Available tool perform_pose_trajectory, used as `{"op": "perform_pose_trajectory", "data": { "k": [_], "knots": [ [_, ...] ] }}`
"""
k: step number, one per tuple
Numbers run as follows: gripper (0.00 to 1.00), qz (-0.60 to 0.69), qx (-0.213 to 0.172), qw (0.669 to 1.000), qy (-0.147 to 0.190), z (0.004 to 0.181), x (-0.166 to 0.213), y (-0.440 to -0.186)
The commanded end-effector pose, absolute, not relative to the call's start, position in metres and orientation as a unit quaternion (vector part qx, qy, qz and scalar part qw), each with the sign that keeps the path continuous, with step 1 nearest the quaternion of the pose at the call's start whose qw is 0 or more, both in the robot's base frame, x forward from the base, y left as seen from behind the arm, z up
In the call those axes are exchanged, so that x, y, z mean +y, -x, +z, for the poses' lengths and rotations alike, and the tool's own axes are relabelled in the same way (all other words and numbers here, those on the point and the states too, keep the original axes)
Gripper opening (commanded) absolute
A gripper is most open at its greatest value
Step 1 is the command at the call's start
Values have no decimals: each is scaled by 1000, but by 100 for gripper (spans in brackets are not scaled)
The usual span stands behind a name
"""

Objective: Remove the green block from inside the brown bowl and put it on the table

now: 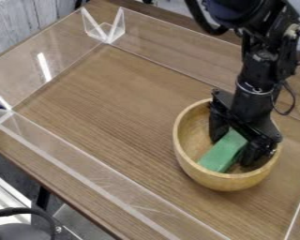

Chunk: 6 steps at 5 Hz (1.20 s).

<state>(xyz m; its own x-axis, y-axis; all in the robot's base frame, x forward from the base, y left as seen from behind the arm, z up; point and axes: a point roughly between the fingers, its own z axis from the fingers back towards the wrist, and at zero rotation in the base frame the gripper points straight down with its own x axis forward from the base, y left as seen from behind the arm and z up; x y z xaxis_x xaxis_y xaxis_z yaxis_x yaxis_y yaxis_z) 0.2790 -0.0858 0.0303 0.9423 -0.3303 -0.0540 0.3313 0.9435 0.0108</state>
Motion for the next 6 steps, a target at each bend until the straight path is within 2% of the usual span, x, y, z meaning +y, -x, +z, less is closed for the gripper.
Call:
{"op": "perform_pose_trajectory", "data": {
  "k": [1, 6],
  "knots": [
    [0, -165, 2, 986, -7, 40, -87, -288],
    [0, -159, -6, 987, -6, 55, -80, -287]
  ]
}}
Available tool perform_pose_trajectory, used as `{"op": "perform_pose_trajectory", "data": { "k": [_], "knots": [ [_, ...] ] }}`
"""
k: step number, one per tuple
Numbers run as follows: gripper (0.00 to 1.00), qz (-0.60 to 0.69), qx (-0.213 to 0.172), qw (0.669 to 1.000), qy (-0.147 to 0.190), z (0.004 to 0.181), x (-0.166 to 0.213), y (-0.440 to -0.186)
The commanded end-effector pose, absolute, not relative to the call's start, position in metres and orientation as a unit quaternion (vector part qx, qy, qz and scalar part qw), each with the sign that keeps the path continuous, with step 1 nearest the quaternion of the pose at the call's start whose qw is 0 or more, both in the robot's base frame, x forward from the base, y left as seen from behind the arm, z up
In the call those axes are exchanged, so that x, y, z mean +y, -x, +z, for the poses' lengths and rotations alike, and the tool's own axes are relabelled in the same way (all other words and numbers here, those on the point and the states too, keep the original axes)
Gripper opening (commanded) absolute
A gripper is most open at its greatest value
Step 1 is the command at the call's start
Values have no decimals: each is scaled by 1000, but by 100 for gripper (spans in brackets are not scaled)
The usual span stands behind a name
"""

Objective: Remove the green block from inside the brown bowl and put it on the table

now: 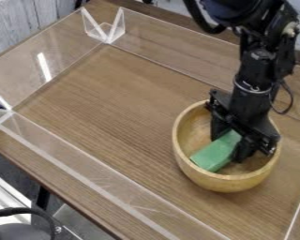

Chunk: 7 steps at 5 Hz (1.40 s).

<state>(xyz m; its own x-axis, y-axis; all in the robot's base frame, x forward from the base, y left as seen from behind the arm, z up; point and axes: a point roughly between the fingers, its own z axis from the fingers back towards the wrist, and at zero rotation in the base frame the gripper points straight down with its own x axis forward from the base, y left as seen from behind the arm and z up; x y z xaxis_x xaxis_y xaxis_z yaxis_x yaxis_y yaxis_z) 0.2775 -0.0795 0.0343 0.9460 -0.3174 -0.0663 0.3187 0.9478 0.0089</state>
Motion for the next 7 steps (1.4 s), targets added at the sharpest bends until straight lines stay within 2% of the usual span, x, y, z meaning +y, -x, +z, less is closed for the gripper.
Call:
{"op": "perform_pose_trajectory", "data": {
  "k": [1, 5, 7],
  "knots": [
    [0, -157, -9, 988, -6, 60, -78, -287],
    [0, -148, -22, 989, -8, 80, -69, -287],
    [0, -136, -34, 990, -10, 97, -58, -289]
  ]
}}
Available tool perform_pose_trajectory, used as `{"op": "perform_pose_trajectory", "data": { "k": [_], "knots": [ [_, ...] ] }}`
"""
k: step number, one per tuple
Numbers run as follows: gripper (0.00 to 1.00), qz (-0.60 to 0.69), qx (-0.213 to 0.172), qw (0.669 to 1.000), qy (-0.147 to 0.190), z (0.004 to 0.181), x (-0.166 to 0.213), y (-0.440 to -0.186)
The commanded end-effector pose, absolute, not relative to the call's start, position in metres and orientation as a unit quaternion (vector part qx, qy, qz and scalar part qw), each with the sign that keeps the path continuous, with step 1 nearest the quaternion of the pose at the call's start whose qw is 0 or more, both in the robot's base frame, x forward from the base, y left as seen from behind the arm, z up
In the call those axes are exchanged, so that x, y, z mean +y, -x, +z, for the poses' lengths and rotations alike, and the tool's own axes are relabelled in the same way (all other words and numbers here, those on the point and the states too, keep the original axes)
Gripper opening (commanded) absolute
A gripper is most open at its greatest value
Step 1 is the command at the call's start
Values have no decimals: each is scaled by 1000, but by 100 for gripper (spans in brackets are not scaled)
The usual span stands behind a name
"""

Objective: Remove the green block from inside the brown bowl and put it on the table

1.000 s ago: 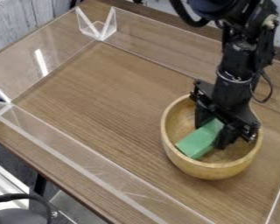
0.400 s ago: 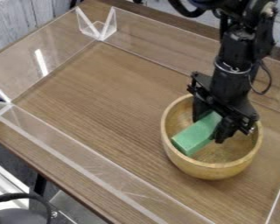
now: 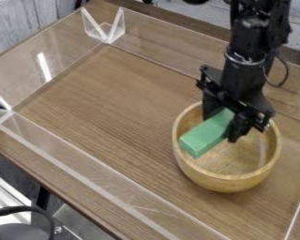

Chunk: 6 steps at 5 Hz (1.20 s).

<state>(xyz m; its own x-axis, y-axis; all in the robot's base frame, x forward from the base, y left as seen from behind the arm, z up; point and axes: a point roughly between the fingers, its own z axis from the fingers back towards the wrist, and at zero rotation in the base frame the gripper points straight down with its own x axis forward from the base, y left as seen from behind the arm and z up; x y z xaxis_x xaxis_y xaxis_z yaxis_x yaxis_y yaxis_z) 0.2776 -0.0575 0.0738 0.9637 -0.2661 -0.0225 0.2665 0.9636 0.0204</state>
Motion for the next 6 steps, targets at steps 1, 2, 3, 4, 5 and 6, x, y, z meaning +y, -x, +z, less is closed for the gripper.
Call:
{"op": "perform_pose_trajectory", "data": {
  "k": [1, 2, 3, 4, 5, 6],
  "knots": [
    [0, -121, -41, 992, -13, 108, -44, -291],
    [0, -93, -43, 995, -18, 114, -16, -298],
    [0, -67, -38, 997, -22, 110, 16, -305],
    [0, -58, -29, 998, -20, 101, 28, -307],
    [0, -59, -17, 998, -16, 88, 28, -305],
    [0, -59, -9, 998, -14, 79, 28, -304]
  ]
}}
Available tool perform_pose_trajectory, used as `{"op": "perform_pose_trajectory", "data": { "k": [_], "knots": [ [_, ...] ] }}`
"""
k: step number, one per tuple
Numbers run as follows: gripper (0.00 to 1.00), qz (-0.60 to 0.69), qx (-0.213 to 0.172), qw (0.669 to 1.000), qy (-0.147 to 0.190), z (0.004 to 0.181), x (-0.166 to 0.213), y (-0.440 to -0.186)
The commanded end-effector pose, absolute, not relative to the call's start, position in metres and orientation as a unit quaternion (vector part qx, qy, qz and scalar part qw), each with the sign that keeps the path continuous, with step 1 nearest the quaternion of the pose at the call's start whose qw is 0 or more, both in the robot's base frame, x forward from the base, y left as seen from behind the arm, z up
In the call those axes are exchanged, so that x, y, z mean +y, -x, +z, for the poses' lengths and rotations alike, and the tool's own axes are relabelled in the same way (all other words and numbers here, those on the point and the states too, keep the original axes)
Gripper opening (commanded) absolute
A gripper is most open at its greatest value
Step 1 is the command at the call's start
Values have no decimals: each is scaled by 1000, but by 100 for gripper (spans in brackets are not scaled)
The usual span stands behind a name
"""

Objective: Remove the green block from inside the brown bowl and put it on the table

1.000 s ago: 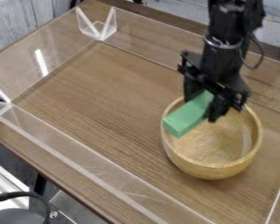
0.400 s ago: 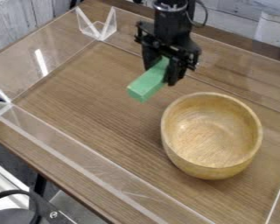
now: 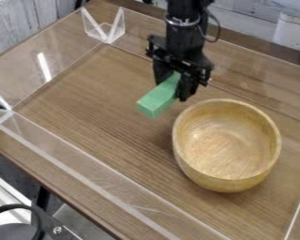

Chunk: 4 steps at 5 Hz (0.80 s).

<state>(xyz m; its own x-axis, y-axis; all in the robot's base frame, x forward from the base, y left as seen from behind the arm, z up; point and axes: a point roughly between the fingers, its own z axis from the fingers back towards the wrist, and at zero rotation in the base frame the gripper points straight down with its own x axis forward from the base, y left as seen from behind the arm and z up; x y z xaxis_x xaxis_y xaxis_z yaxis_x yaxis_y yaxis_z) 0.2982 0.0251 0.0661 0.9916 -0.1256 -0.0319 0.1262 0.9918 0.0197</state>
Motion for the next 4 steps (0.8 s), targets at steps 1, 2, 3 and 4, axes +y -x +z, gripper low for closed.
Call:
{"op": "perform_pose_trajectory", "data": {
  "k": [1, 2, 3, 4],
  "knots": [
    [0, -59, -3, 998, -13, 71, 30, -304],
    [0, -48, -1, 999, -16, 72, 41, -290],
    [0, -23, 6, 1000, -18, 67, 61, -274],
    [0, -4, 15, 1000, -19, 57, 83, -258]
  ]
}}
